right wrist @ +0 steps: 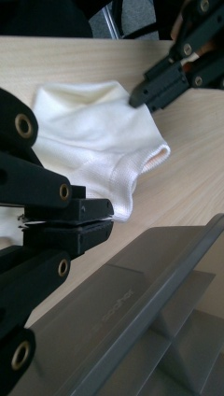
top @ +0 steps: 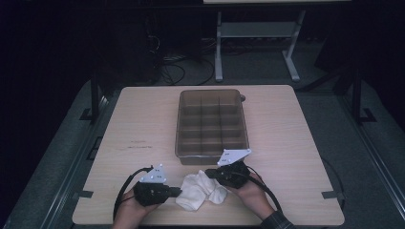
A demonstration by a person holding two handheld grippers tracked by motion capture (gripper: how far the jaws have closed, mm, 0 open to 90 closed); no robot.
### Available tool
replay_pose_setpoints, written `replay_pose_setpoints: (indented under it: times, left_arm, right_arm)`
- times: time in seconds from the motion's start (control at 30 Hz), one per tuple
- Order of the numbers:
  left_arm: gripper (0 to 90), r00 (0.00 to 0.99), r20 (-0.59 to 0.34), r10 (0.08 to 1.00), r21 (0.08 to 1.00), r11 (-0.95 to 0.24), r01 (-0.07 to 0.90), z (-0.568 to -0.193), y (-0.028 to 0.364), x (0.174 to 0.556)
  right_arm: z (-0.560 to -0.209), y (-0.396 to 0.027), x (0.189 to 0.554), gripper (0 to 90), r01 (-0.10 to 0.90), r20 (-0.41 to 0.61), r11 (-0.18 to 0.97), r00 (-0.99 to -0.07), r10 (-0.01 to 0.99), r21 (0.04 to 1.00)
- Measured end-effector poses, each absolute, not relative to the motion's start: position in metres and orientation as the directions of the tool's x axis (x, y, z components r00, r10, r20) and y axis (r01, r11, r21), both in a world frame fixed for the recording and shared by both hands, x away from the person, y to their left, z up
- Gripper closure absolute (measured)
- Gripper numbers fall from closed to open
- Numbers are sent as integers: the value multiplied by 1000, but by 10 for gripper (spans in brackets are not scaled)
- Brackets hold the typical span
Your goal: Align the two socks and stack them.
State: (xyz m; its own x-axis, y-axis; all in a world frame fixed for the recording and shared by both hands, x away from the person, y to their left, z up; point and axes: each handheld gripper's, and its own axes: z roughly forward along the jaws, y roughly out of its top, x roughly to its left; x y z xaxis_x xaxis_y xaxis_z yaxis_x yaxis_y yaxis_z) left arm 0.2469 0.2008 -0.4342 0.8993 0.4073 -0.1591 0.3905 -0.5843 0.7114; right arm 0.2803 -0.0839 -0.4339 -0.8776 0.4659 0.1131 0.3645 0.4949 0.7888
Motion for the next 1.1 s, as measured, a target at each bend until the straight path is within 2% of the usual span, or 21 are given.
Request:
replay_pose_setpoints:
  times: [0.3,0.57,0.83,1.1]
  left_arm:
    - [886,901,-186,391,716,-574,397,-424,198,263]
    - [878,904,-200,377,690,-601,403,-434,182,281]
    - [726,904,-176,389,703,-593,392,-433,182,277]
    - [685,916,-153,372,726,-587,359,-435,188,248]
  right_arm:
    - [-426,-101,267,881,403,146,462,-856,496,790]
    - [-439,-113,256,880,459,167,468,-825,540,755]
    - [-445,-113,257,879,470,165,472,-817,553,746]
    - [-447,-112,259,877,471,161,472,-814,558,745]
